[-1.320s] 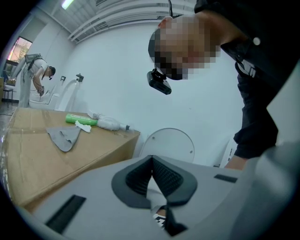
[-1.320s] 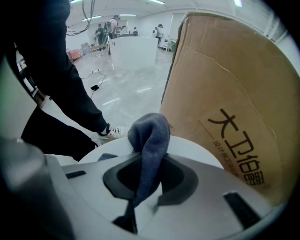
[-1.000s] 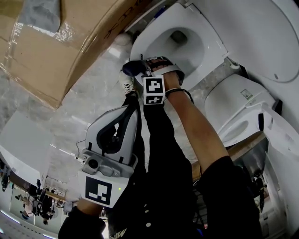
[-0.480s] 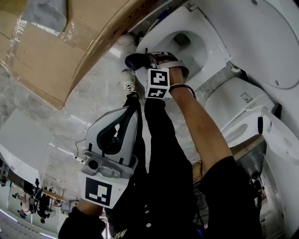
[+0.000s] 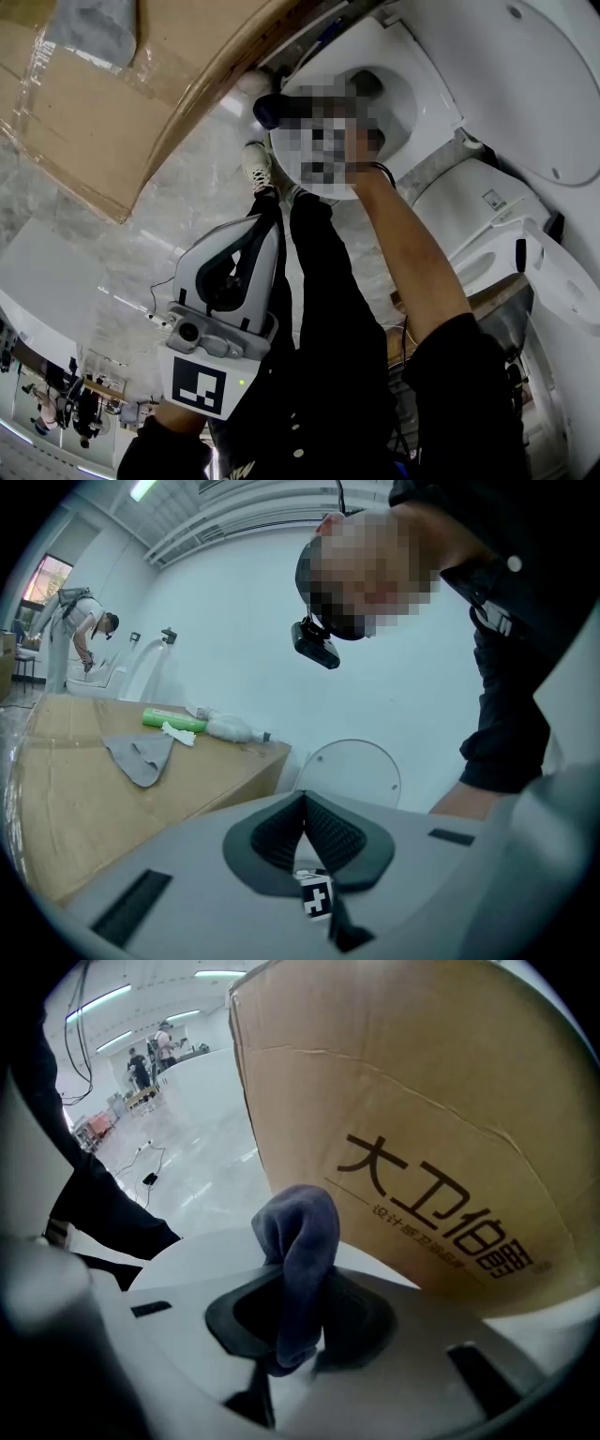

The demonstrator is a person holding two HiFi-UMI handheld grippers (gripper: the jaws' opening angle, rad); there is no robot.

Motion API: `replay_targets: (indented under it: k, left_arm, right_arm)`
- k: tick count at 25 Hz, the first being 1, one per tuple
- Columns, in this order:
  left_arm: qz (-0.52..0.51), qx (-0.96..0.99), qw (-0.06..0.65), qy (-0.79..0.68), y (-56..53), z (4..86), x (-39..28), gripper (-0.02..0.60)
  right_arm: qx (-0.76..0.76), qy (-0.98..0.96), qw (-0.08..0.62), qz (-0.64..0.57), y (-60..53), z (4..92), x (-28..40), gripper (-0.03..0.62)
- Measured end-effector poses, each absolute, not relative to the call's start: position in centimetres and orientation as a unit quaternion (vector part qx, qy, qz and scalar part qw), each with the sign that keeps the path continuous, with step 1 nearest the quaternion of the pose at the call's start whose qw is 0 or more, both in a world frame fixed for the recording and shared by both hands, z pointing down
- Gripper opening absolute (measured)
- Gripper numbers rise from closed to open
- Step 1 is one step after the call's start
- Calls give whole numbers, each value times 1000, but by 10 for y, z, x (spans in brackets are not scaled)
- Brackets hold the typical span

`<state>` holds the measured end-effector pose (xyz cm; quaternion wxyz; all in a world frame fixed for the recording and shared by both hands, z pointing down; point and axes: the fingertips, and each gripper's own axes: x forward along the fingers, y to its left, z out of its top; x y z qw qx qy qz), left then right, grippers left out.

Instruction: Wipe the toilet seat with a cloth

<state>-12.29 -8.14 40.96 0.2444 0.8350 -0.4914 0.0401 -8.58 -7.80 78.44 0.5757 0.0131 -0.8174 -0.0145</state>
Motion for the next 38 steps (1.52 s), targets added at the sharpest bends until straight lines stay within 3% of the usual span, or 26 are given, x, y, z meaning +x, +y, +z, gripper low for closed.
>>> replay_targets:
  k: [15,38]
  left_arm:
    - [44,832,248,-494,-87,411,-121,11]
    - [48,831,252,-493,-89,415,-117,11]
  right_arm:
    - [158,-810,551,121,-151,779,-59,77]
    - [319,-784,485,222,-225,770,-8,75]
